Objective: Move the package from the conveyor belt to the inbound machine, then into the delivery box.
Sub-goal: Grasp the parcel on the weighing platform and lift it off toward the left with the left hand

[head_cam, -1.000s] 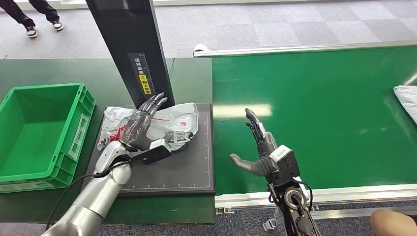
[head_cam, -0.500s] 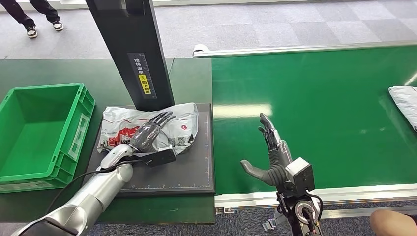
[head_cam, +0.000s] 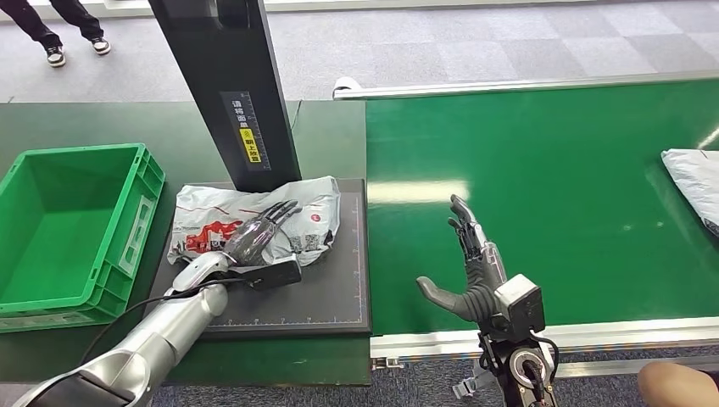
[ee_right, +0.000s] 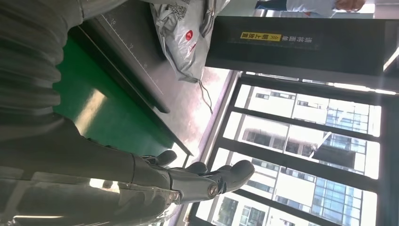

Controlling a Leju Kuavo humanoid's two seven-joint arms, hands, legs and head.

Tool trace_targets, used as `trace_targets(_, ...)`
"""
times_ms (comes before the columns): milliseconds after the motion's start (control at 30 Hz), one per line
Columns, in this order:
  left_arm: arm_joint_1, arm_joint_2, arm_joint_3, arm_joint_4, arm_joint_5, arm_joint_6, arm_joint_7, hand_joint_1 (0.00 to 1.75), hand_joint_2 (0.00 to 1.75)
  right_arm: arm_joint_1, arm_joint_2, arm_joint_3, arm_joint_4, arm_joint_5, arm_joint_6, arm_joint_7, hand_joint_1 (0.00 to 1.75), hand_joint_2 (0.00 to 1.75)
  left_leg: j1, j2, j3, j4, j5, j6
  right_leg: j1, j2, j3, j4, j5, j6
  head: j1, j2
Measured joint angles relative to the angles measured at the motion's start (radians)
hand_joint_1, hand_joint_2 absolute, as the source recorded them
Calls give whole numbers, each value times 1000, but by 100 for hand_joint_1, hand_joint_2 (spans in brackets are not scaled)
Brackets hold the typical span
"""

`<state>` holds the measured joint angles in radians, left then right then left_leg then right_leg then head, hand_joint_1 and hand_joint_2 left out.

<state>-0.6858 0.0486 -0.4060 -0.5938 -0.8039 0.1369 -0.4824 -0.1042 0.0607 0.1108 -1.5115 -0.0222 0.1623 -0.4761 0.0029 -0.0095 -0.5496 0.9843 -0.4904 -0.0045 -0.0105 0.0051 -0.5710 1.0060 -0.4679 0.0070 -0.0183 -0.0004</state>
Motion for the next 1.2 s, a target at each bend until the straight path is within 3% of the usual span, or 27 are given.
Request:
trace_targets(233, 1, 7, 0, 20, 53, 0, -37, 175, 175, -1, 7, -7, -5, 3, 0, 0, 0, 175, 0, 0, 2, 0, 0, 0, 0, 0, 2, 0, 0, 0, 0, 0)
trace_targets(367, 18, 17, 7, -39, 105, 28, -54, 175, 175, 0, 9, -21, -15, 3, -5, 0, 0, 175, 0, 0, 2, 0, 0, 0, 0, 0, 2, 0, 0, 0, 0, 0)
trace_targets(500, 60, 40, 20, -184, 145, 56, -51, 175, 175, 8, 9, -42, -23, 2, -15, -1, 0, 175, 0, 0, 0, 0, 0, 0, 0, 0, -1, 0, 0, 0, 0, 0)
trace_targets(900, 156, 148, 92, -825, 178, 185, -44, 175, 175, 48, 8, -91, -51, -9, -41, -9, 0, 175, 0, 0, -2, 0, 0, 0, 0, 0, -3, 0, 0, 0, 0, 0)
trace_targets(1200, 153, 184, 136, -966, 110, 259, -21, 175, 175, 55, 9, -94, -56, -10, -46, -18, 0, 175, 0, 0, -2, 0, 0, 0, 0, 0, -3, 0, 0, 0, 0, 0)
